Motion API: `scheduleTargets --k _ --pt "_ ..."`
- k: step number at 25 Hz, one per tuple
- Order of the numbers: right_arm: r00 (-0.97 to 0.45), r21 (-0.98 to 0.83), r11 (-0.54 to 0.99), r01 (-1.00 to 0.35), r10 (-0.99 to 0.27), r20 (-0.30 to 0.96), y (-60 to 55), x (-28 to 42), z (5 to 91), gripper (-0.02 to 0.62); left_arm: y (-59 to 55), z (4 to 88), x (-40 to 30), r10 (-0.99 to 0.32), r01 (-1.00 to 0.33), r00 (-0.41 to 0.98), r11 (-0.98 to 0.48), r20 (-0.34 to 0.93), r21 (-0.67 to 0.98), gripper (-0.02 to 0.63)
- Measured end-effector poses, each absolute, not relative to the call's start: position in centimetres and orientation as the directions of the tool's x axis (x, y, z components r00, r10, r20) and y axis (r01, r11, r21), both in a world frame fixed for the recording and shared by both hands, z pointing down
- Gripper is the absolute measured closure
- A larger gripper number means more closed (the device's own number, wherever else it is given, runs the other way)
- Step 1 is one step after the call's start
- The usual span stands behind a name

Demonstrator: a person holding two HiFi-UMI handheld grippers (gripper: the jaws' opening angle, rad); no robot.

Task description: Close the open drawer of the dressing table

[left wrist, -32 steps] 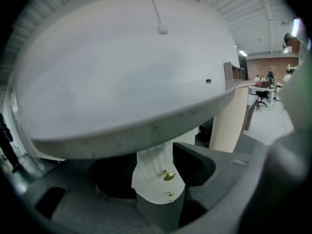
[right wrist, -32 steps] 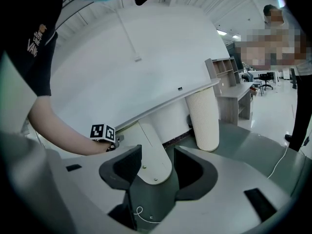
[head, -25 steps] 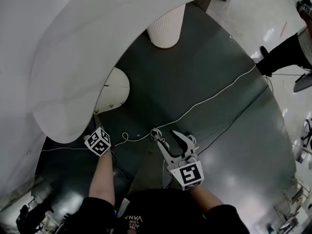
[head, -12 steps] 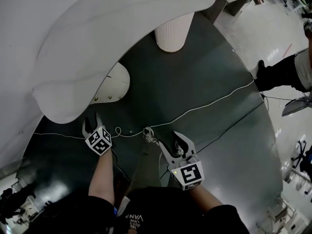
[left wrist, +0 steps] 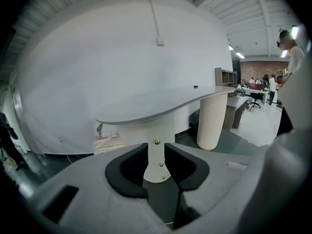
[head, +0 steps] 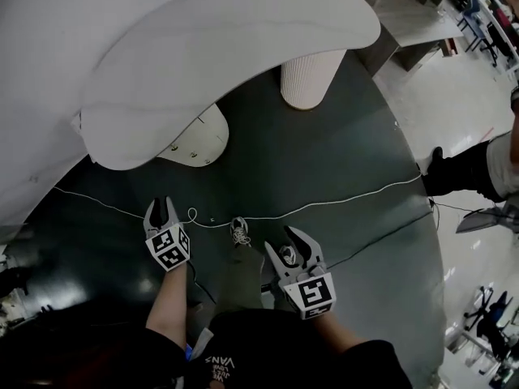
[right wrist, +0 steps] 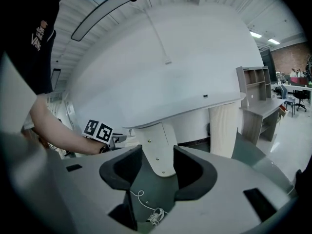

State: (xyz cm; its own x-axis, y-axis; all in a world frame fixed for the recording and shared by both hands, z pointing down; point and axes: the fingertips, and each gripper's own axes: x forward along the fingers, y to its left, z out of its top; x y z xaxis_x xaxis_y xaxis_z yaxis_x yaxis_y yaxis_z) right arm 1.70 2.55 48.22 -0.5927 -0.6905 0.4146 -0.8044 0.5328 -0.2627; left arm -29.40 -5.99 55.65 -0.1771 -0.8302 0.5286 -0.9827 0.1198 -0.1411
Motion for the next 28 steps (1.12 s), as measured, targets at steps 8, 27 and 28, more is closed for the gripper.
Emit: scheduleTargets --k 8,27,28 --pt "-0.664 -0.236 0.626 -0.743 -0.645 0.379 3.8 1.8 46.2 0.416 -0.1 52.1 -28.4 -0.86 -0.981 -0.192 0.161 0.472 -0.105 0.551" --pt "-0.807 -0.177 0.803 -0.569 -0.503 0.309 8.0 -2.0 40.5 0.496 11.4 43.1 -22.7 -0.912 -0.991 -0.124 0.134 0.39 -0.002 0.584" --pt "-0.809 -0.177 0.805 -0.566 -0.501 0.308 8.4 -2.0 40.5 0.502 11.9 42.9 -22.3 -0.913 -0.992 -0.122 0.129 0.389 -0.007 0.586"
